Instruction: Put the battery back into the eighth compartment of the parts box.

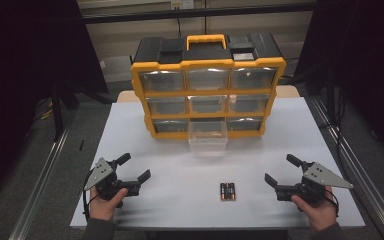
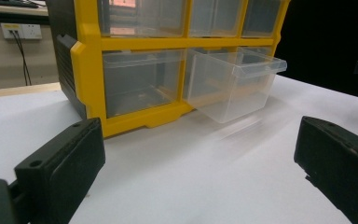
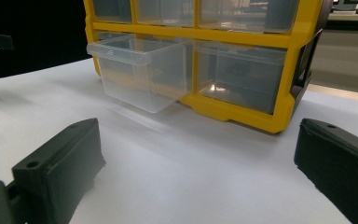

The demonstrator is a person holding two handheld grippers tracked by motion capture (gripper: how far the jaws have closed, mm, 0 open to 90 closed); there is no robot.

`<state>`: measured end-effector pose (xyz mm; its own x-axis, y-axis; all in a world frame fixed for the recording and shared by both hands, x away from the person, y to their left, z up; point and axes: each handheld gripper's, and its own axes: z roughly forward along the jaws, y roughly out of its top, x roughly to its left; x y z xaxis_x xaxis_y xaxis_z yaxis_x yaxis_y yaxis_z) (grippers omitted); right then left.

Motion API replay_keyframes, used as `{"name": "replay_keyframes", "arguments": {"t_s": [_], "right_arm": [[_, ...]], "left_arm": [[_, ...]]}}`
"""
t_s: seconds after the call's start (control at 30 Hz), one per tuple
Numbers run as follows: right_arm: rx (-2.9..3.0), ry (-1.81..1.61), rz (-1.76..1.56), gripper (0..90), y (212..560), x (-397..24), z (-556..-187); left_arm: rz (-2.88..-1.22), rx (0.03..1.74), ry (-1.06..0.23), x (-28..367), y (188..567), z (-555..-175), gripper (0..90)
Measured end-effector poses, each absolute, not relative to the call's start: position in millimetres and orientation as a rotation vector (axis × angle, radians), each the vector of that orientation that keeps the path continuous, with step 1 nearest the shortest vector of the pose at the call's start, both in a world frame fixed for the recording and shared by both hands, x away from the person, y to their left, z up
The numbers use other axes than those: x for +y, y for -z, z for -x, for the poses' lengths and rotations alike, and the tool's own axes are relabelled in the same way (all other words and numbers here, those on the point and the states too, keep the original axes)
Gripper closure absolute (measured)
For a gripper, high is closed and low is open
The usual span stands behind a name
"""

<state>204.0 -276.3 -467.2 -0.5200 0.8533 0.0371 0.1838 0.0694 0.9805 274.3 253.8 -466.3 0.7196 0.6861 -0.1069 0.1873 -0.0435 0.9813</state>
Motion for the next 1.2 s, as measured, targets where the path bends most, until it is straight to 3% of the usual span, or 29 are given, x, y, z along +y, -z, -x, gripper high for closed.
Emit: {"name": "replay_keyframes", "arguments": {"t_s": [1.2], "right_arm": [[1.794,-1.491,-0.999,0.9,463.4,-268.5,-209.6]], "left_arm": [[-1.749,0.641,-0.376,179.7,460.8,-275.7,1.4]]}}
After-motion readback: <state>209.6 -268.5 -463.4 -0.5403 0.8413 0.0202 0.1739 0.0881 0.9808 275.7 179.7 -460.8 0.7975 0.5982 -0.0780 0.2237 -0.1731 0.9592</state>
